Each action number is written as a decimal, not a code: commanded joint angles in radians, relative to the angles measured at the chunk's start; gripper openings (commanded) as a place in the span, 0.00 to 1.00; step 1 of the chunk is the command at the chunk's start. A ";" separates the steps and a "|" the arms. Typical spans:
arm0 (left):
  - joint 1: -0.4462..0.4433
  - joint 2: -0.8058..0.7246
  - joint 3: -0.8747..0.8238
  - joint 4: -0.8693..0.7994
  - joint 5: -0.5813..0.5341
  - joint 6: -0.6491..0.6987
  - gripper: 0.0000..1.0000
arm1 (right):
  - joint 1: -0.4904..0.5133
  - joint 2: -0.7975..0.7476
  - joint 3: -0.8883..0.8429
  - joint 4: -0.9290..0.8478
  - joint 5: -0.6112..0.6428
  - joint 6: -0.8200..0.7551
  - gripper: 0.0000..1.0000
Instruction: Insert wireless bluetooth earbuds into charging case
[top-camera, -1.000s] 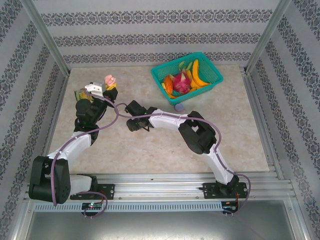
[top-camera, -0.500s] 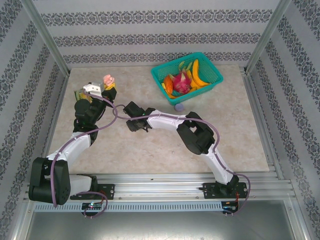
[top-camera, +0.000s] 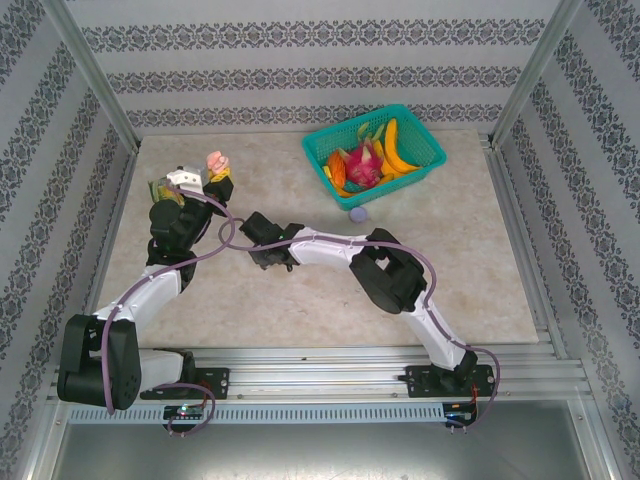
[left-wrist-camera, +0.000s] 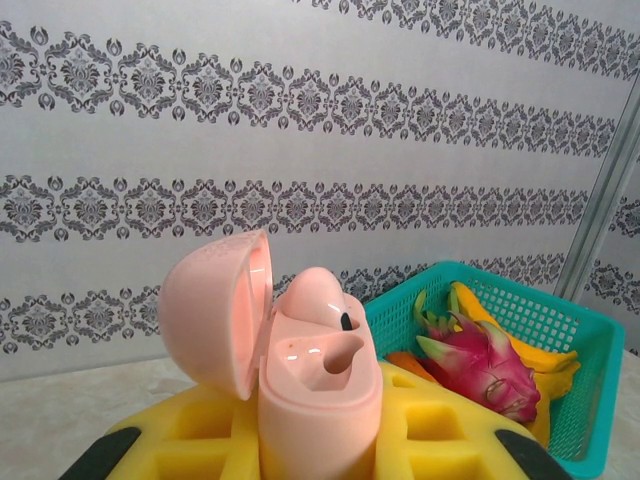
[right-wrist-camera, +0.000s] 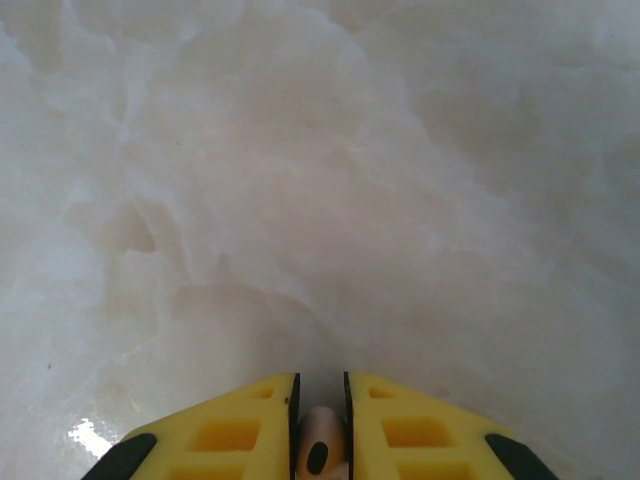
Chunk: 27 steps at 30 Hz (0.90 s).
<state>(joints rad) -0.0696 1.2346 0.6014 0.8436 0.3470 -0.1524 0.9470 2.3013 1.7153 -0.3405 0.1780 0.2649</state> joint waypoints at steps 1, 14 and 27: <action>0.013 -0.021 0.000 0.009 0.023 -0.021 0.00 | 0.004 -0.035 -0.057 -0.029 0.057 0.035 0.16; 0.013 -0.016 0.001 -0.011 0.066 -0.034 0.00 | -0.057 -0.257 -0.304 0.035 0.136 0.159 0.14; -0.044 0.002 -0.030 -0.006 0.103 -0.075 0.00 | -0.149 -0.453 -0.582 0.043 0.215 0.316 0.14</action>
<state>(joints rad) -0.0917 1.2350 0.5896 0.8219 0.4335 -0.2035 0.8070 1.8915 1.1740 -0.2836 0.3336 0.5114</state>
